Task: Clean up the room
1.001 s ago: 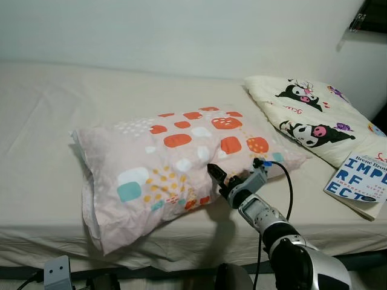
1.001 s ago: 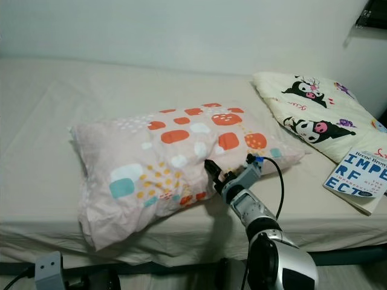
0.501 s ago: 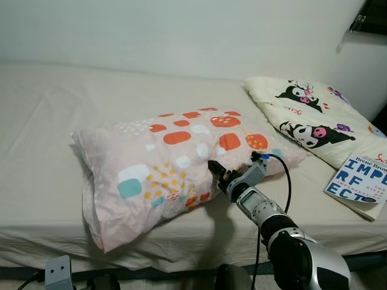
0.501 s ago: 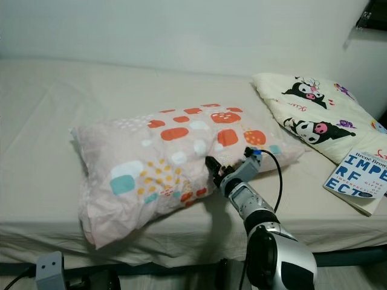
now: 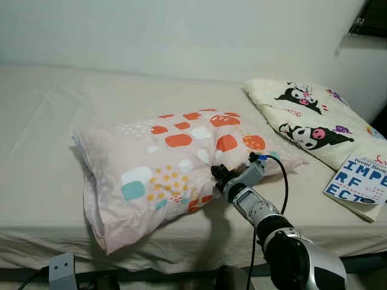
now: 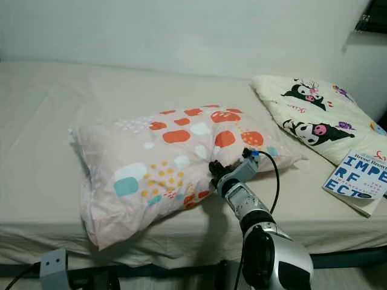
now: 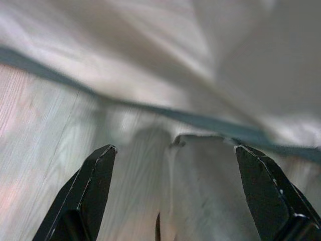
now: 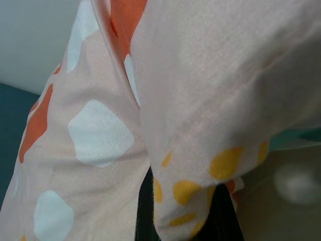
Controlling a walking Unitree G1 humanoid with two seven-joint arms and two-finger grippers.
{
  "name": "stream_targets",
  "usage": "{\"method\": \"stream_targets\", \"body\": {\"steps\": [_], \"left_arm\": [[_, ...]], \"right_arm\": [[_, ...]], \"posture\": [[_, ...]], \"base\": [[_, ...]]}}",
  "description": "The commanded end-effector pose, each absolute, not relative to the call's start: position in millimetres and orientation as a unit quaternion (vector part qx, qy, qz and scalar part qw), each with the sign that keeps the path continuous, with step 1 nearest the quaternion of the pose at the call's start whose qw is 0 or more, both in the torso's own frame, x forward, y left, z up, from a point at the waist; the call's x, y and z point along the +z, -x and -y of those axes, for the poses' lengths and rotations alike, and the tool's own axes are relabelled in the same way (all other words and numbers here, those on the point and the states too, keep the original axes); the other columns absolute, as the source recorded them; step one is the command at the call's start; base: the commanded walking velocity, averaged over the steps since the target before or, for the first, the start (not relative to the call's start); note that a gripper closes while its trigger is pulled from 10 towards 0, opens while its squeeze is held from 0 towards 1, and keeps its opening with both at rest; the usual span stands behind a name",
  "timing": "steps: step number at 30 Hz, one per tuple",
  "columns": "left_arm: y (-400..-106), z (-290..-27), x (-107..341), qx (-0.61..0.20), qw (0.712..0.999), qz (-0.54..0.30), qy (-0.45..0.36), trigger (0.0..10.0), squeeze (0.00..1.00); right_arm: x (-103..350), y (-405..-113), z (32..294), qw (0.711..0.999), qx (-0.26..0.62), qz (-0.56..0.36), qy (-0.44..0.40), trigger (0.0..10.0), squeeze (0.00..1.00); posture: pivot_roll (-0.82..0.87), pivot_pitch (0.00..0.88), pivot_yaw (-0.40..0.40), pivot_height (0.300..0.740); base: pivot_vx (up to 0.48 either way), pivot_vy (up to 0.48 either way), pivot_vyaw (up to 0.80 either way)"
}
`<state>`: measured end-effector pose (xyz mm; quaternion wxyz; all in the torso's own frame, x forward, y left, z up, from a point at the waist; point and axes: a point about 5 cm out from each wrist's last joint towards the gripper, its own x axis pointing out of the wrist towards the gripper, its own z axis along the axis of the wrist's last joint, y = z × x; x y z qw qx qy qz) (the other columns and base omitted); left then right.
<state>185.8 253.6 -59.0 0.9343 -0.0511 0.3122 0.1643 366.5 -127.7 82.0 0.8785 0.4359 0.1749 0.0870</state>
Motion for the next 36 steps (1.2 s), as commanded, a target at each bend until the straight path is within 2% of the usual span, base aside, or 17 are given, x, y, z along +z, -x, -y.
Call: {"method": "stream_targets", "body": {"steps": [1,5,13,18,24,31,36], "left_arm": [[-187,-253,-59,0.165,0.933,-0.316,0.052,10.0,0.00],[-208,-269,-42,0.194,0.939,-0.279,0.053,10.0,0.00],[-214,-277,-37,0.216,0.934,-0.282,0.048,10.0,0.00],[-197,-271,-52,0.221,0.914,-0.339,0.036,10.0,0.00],[-178,-267,-66,0.232,0.891,-0.389,0.039,10.0,0.00],[-169,-267,-70,0.240,0.883,-0.401,0.038,10.0,0.00],[-158,-271,-74,0.243,0.874,-0.419,0.017,10.0,0.00]], "right_arm": [[89,-371,131,0.888,0.085,-0.160,-0.423,0.0,0.00],[96,-373,148,0.908,0.086,-0.123,-0.392,0.0,0.00],[117,-378,177,0.914,0.100,-0.047,-0.391,0.0,0.00],[153,-388,193,0.911,0.132,0.026,-0.390,0.0,0.00],[172,-391,194,0.912,0.168,0.057,-0.369,0.0,0.00],[178,-391,194,0.912,0.187,0.067,-0.358,0.0,0.00],[186,-390,192,0.907,0.212,0.084,-0.353,0.0,0.00]], "posture": [[0.08,0.000,-0.132,0.360],[0.08,0.000,-0.126,0.360],[0.08,0.000,-0.131,0.375],[0.06,0.000,-0.122,0.405],[0.06,0.000,-0.127,0.430],[0.06,0.000,-0.131,0.445],[0.05,0.000,-0.124,0.465]], "base": [[0.000,0.000,0.00],[0.000,0.000,0.00],[0.000,0.000,0.00],[0.000,0.000,0.00],[-0.129,0.000,0.00],[-0.480,0.000,0.00],[0.000,0.000,0.00]]}}
